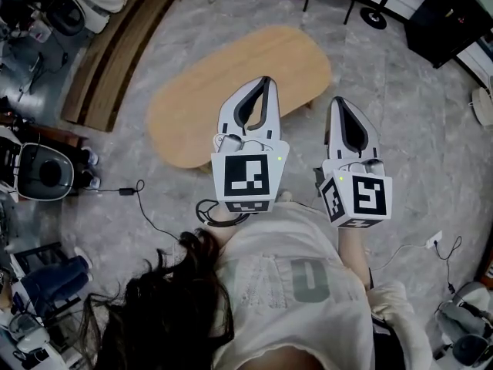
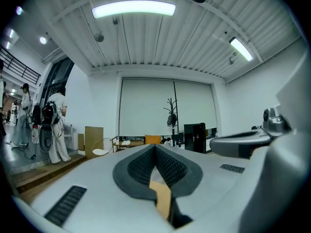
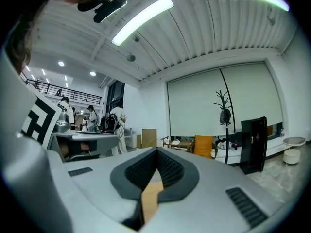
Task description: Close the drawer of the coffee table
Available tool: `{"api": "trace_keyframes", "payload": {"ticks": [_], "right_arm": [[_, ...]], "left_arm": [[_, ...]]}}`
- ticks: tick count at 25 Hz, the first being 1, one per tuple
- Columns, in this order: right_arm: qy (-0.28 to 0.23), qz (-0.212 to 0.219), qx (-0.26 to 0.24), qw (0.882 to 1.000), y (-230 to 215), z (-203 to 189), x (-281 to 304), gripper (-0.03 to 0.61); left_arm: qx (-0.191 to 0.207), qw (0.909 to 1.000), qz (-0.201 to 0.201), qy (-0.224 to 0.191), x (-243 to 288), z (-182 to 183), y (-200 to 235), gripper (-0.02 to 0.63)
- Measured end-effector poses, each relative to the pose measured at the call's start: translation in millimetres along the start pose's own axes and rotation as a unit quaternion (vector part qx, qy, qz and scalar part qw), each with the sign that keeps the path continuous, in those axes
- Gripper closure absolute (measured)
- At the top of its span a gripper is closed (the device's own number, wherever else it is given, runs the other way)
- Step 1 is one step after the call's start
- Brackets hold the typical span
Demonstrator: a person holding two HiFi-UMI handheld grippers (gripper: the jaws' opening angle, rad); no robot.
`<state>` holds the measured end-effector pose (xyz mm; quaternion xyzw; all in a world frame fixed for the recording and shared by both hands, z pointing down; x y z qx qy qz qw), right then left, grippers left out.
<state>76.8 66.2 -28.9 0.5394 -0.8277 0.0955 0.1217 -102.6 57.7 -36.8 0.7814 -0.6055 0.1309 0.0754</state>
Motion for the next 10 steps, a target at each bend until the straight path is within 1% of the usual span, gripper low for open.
{"api": "trace_keyframes", "payload": {"ticks": [4, 10], "right_arm": [[0.002, -0.005, -0.009, 1.000, 3, 0, -3, 0.574], [0.001, -0.016, -0.004, 1.000, -4, -7, -15, 0.574]], "left_arm": [[0.001, 0.9999, -0.006, -0.009, -1, 5, 0, 0.607], [0.000, 0.9999, -0.006, -0.009, -6, -2, -4, 0.607]]}}
Point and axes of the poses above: the fingertips, and each gripper's own axes: x forward along the fingers, y to its left, z out of its top, the point moved 10 cm from there along -x, backward along the fingers, and after that the axes turned 13 degrees about y, right-handed, at the moved point
